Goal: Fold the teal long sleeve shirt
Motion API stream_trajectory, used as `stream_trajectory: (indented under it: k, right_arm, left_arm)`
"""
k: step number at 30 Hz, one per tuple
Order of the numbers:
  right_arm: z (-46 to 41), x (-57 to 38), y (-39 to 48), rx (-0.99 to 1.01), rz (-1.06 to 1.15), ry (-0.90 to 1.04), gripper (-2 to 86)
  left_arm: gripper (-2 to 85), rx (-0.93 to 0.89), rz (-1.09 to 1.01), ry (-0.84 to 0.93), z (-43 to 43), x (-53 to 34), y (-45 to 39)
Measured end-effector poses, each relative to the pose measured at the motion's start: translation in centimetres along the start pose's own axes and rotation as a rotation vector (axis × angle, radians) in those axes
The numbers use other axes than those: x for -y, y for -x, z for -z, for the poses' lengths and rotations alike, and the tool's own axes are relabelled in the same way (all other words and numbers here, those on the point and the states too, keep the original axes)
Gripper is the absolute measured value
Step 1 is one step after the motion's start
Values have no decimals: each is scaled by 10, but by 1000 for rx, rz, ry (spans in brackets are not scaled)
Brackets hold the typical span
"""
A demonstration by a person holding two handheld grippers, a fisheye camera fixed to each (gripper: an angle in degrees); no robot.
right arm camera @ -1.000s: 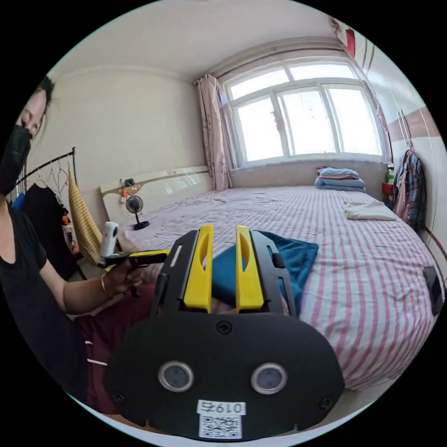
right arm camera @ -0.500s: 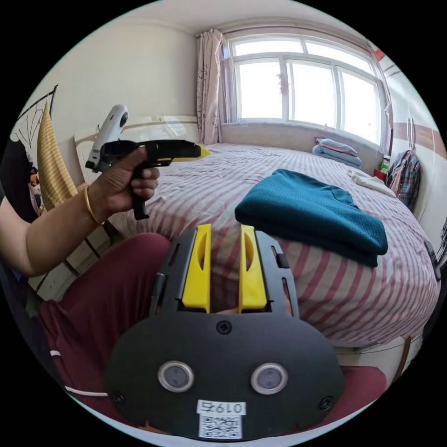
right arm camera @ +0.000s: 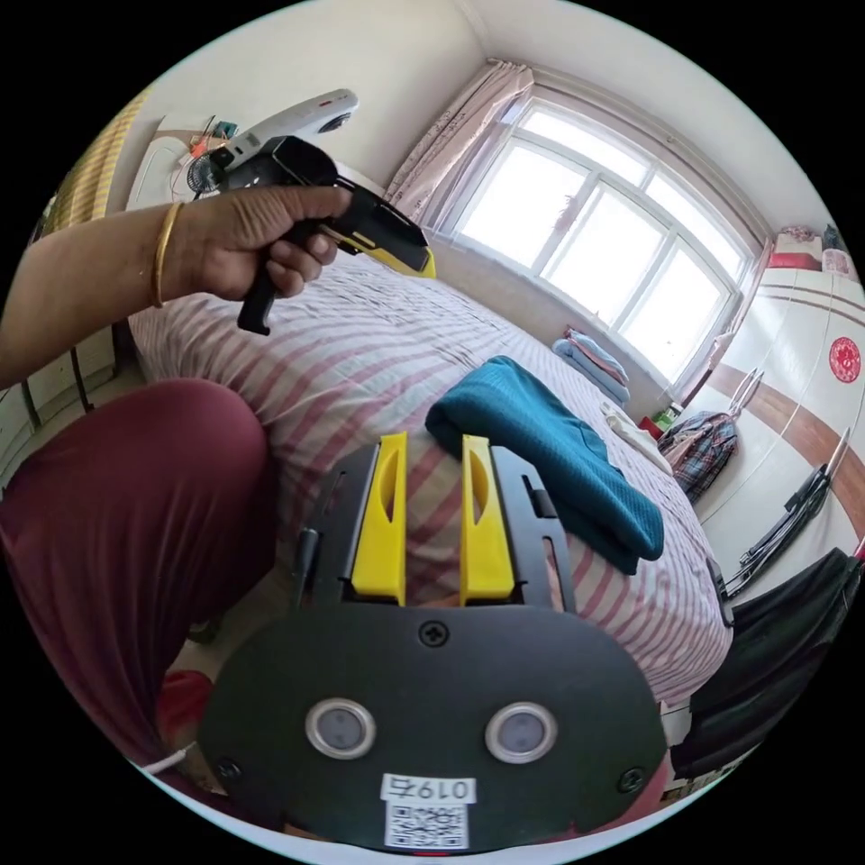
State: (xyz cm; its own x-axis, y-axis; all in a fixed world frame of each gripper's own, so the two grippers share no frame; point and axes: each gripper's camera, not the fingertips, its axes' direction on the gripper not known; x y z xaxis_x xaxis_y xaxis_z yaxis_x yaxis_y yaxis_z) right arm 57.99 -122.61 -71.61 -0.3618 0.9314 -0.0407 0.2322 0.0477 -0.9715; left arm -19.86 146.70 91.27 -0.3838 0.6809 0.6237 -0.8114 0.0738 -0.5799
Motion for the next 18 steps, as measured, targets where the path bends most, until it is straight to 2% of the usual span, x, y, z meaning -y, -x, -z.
stream_trajectory:
  k: [6, 18]
  right_arm:
    - [4, 20, -22, 70, -67, -1, 118]
    - [29, 51, -42, 13, -111, -55, 111]
  left_arm:
    - [9, -5, -4, 1, -1, 2, 0]
    - [9, -8, -7, 7, -16, 6, -3]
